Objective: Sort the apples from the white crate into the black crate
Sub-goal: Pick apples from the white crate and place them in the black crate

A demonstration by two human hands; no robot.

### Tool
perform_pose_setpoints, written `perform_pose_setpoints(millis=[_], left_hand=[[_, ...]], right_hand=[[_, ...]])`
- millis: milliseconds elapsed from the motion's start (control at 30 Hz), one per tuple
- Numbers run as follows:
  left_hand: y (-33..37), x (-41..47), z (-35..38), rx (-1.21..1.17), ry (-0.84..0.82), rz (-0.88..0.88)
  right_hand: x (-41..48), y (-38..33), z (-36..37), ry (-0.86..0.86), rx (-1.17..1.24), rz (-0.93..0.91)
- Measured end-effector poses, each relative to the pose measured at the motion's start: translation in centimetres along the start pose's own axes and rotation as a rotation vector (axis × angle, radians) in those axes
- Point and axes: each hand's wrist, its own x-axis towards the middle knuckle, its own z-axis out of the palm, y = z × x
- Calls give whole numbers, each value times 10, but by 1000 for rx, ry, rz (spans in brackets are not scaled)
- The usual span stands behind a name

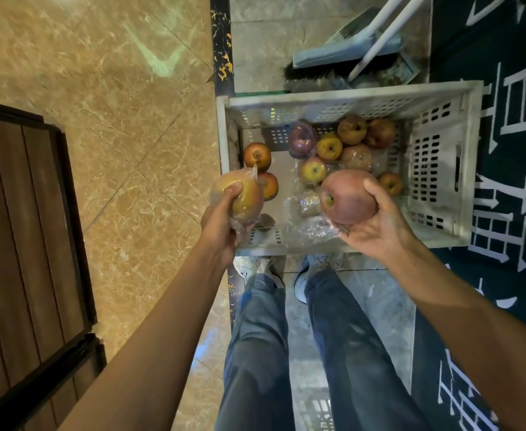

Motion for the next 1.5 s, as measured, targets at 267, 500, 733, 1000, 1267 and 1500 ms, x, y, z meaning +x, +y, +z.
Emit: perform_pose_setpoints(millis=[267, 500, 733, 1000, 1267, 1500], left_hand=[[-42, 96, 14, 66, 107, -186], [-84, 178, 28, 310, 75, -277], [-120, 260, 9, 484, 120, -284], [-128, 273, 0, 782, 364, -260], [-133, 286, 7, 1129, 319, -161], [-115, 271, 24, 1293, 364, 172]], right_hand=[[85, -12, -10, 83, -21, -45], [146, -20, -39, 60, -100, -56], [191, -20, -51, 78, -142, -53], [217, -14, -55, -113, -124, -113], [225, -14, -53, -67, -134, -142], [230, -18, -67, -19, -282, -110]])
